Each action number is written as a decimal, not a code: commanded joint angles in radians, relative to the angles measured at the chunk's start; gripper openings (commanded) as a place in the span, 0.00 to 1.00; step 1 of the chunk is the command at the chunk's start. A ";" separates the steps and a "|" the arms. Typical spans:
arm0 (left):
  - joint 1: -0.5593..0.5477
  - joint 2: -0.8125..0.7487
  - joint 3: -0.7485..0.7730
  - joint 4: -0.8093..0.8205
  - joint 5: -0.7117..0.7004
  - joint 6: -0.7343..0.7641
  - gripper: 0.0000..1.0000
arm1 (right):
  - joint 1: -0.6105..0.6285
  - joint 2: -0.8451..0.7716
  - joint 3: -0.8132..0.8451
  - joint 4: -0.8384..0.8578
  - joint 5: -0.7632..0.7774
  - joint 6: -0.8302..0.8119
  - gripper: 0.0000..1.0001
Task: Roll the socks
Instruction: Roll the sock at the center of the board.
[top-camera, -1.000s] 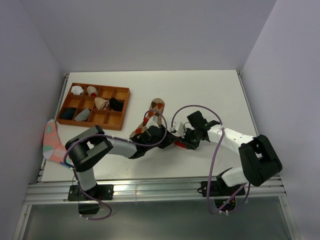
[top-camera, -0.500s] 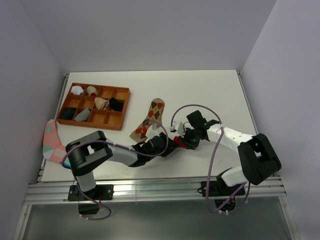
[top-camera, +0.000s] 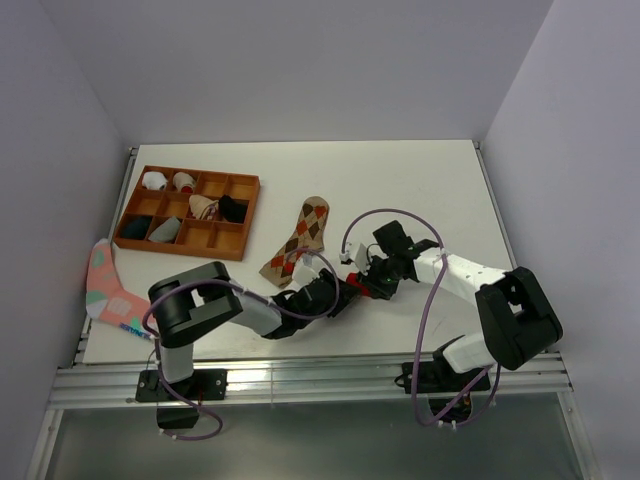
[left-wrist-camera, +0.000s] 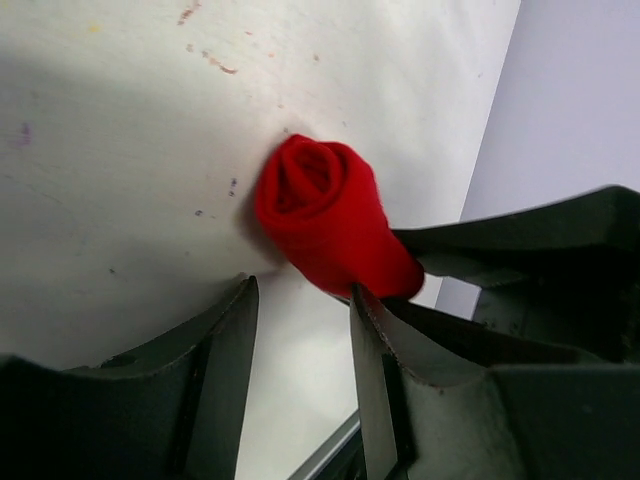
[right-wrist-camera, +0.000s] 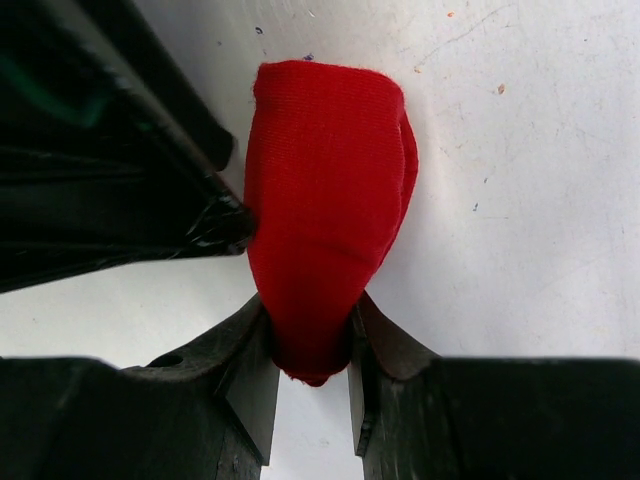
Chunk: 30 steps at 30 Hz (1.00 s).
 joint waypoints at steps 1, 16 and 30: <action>-0.009 0.039 0.021 0.099 -0.044 -0.047 0.47 | 0.004 0.007 0.028 -0.014 -0.032 0.009 0.04; -0.035 0.133 -0.033 0.327 -0.098 -0.076 0.47 | 0.001 0.041 0.044 -0.026 -0.047 0.017 0.04; -0.041 0.168 -0.056 0.387 -0.110 -0.088 0.62 | 0.001 0.035 0.062 -0.051 -0.064 0.015 0.03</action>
